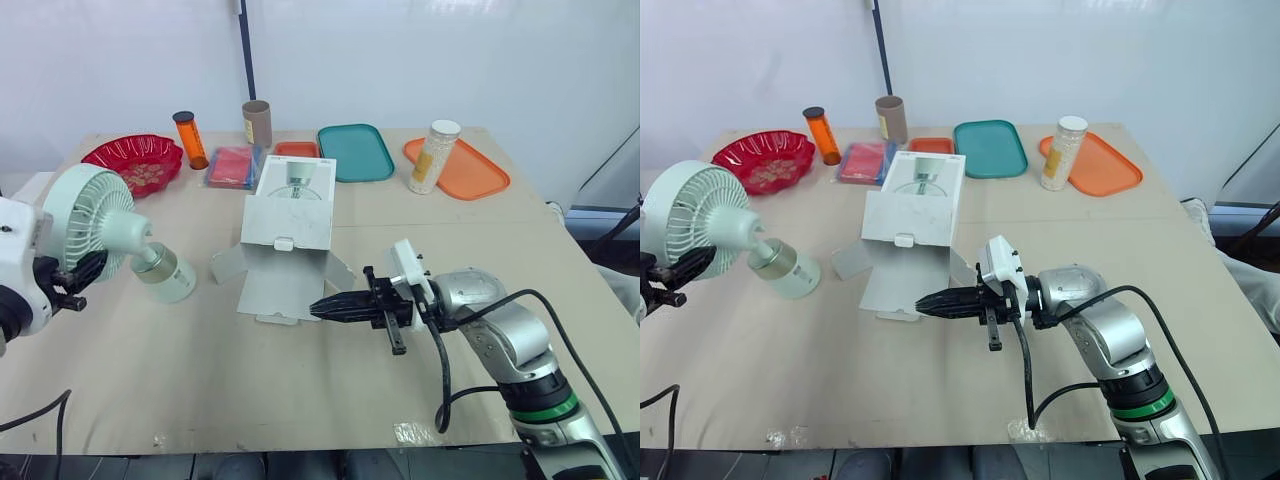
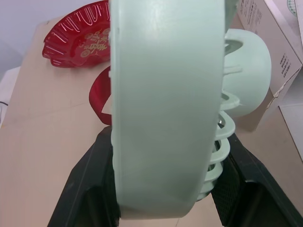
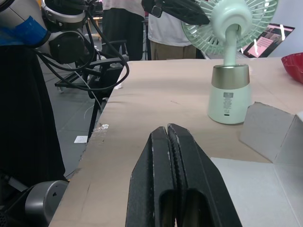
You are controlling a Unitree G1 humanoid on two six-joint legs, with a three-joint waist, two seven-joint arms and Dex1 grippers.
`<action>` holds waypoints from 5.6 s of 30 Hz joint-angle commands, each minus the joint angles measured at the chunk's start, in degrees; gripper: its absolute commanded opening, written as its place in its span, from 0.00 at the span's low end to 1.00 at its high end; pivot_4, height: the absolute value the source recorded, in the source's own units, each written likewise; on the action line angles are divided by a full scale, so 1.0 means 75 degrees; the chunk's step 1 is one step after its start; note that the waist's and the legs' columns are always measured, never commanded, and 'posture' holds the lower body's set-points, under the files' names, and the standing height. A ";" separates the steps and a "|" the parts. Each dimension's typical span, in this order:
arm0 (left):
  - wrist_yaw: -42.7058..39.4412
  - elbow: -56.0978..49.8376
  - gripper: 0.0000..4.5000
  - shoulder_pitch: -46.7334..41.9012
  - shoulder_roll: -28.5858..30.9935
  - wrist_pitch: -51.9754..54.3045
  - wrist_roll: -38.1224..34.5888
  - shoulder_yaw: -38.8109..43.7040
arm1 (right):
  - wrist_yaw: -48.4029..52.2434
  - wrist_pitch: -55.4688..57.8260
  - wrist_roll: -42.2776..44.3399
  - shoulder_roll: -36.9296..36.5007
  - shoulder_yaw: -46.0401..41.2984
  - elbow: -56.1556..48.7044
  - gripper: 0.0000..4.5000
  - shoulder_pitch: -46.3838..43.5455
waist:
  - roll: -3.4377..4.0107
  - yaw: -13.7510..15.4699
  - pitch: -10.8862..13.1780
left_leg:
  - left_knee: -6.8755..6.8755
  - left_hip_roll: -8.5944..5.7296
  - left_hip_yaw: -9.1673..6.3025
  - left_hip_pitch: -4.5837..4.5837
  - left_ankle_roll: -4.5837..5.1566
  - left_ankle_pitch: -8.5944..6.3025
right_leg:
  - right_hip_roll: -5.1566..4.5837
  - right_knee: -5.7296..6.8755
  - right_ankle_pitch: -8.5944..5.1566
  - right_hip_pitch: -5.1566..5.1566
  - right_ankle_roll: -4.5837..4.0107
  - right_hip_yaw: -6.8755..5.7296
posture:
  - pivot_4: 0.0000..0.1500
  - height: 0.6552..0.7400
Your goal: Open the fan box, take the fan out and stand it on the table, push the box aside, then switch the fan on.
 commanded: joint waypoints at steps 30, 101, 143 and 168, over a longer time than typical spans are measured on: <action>0.0661 0.0377 0.97 -0.0595 0.0238 0.0041 -0.0354 -0.0201 | -0.0133 -0.0119 0.0050 0.0070 -0.0081 -0.0277 0.00 0.0030 | -0.0042 -0.0020 0.0024 | -0.0001 0.0004 0.0000 -0.0028 -0.0009 -0.0003 | 0.0003 -0.0001 0.0000 -0.0032 -0.0002 0.0000 | 1.00 1.00; -0.2368 0.1650 1.00 0.2770 -0.0967 -0.7295 -0.1006 -0.2820 | -0.4493 0.2795 -0.1653 0.0039 -0.0266 -0.0997 0.78 -0.0607 | -0.0066 -0.0019 0.0031 | 0.0000 0.0009 0.0006 -0.0058 -0.0053 0.0006 | 0.0006 0.0001 0.0005 -0.0065 -0.0010 0.0008 | 1.00 1.00; -0.1312 0.1501 1.00 0.3643 -0.1117 -0.8411 -0.0477 -0.3370 | -0.7156 0.4945 -0.3285 0.1916 -0.0360 0.1553 0.01 -0.2071 | -0.0061 -0.0038 0.0033 | -0.0004 0.0013 0.0007 -0.0060 -0.0051 0.0005 | 0.0011 0.0005 0.0007 -0.0072 -0.0014 0.0007 | 1.00 1.00; -0.2545 0.3066 1.00 0.2159 -0.0511 -0.8567 -0.0717 -0.3857 | -0.6142 0.6583 -0.2065 -0.0871 -0.4865 -0.1000 0.01 0.0889 | -0.0049 -0.0024 0.0036 | -0.0004 0.0010 0.0013 -0.0059 -0.0042 0.0001 | 0.0014 -0.0003 0.0000 -0.0068 -0.0008 0.0014 | 1.00 1.00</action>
